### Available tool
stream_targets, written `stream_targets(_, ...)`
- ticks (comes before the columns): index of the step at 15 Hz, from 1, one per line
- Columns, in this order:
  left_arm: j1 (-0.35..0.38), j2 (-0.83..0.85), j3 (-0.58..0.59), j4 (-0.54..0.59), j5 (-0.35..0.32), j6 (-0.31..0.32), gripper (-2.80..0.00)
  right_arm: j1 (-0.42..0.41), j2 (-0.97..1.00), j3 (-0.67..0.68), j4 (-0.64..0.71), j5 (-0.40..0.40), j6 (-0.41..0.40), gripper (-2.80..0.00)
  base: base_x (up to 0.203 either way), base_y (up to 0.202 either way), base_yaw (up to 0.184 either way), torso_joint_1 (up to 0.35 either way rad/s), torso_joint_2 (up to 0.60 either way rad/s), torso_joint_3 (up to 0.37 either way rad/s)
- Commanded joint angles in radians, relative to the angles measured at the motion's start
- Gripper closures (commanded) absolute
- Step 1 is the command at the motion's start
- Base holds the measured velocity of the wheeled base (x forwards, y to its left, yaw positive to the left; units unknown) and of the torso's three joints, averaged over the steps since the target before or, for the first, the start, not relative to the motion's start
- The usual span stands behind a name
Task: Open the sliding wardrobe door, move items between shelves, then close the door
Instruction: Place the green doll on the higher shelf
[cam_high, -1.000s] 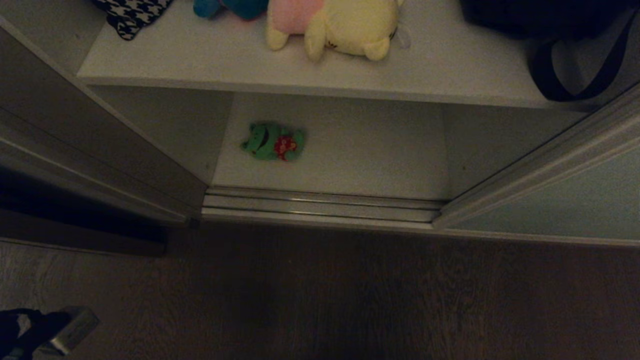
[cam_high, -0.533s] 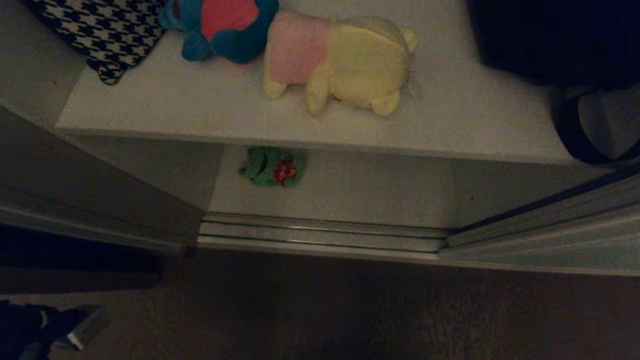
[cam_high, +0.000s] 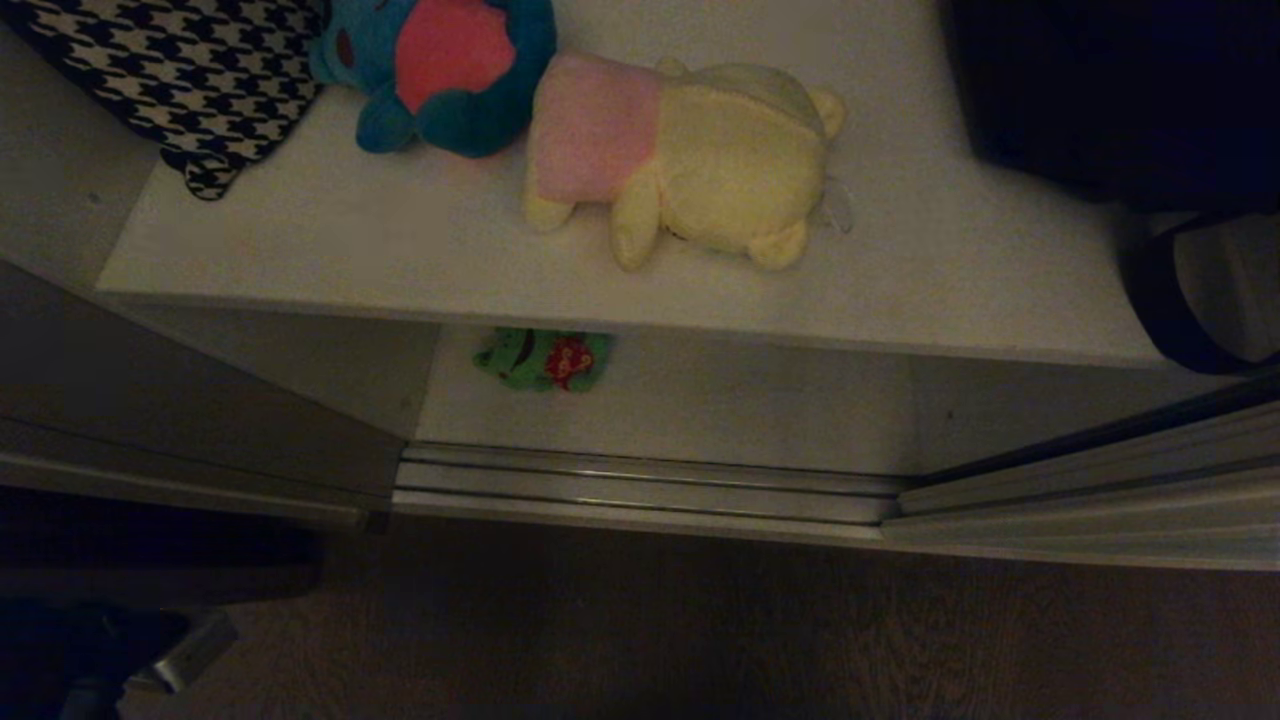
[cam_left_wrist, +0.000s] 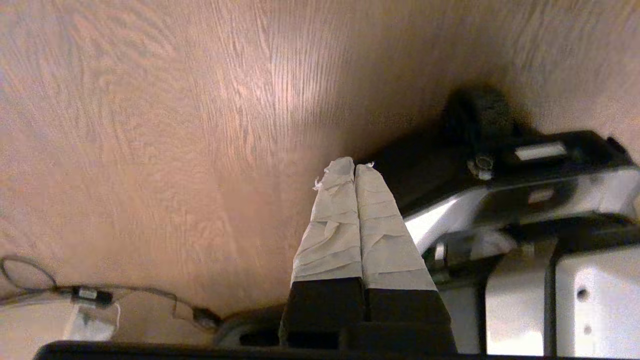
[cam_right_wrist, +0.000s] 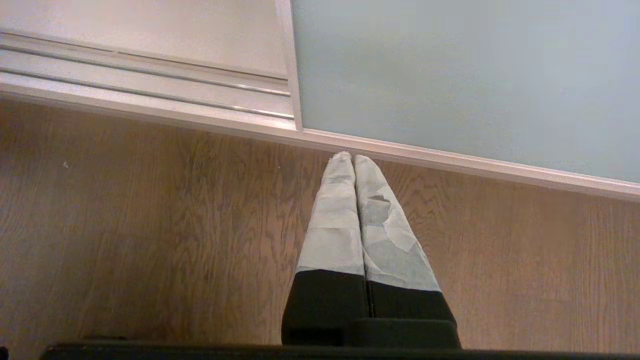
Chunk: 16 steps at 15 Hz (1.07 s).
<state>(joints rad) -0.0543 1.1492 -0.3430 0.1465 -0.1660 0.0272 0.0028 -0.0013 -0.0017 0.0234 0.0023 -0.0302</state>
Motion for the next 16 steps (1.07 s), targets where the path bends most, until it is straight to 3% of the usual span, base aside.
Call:
stream_targets(1,0.000,0.076,0.014,-0.054,-0.001,-0.004,0.00,0.000,0.000,0.000,0.000,0.001,0.000,0.00,0.000,0.000,0.000,0.000,0.00,0.000)
stream_targets(7,-0.001,0.271,0.100,-0.557,0.001,-0.002,0.00,0.000,0.000,0.000,0.001,0.001,0.000,0.00,0.000,0.000,0.000,0.000,0.00,0.000)
stream_targets(12,-0.022,0.536,0.065,-0.750,-0.007,-0.002,0.00,0.000,0.000,0.000,0.000,0.001,0.000,0.00,0.000,0.000,0.000,0.000,0.00,0.000)
stream_targets(16,-0.034,0.712,0.014,-0.983,-0.002,0.016,0.00,0.000,-0.002,0.000,0.000,0.001,0.000,0.00,0.000,0.000,0.000,0.000,0.00,0.000)
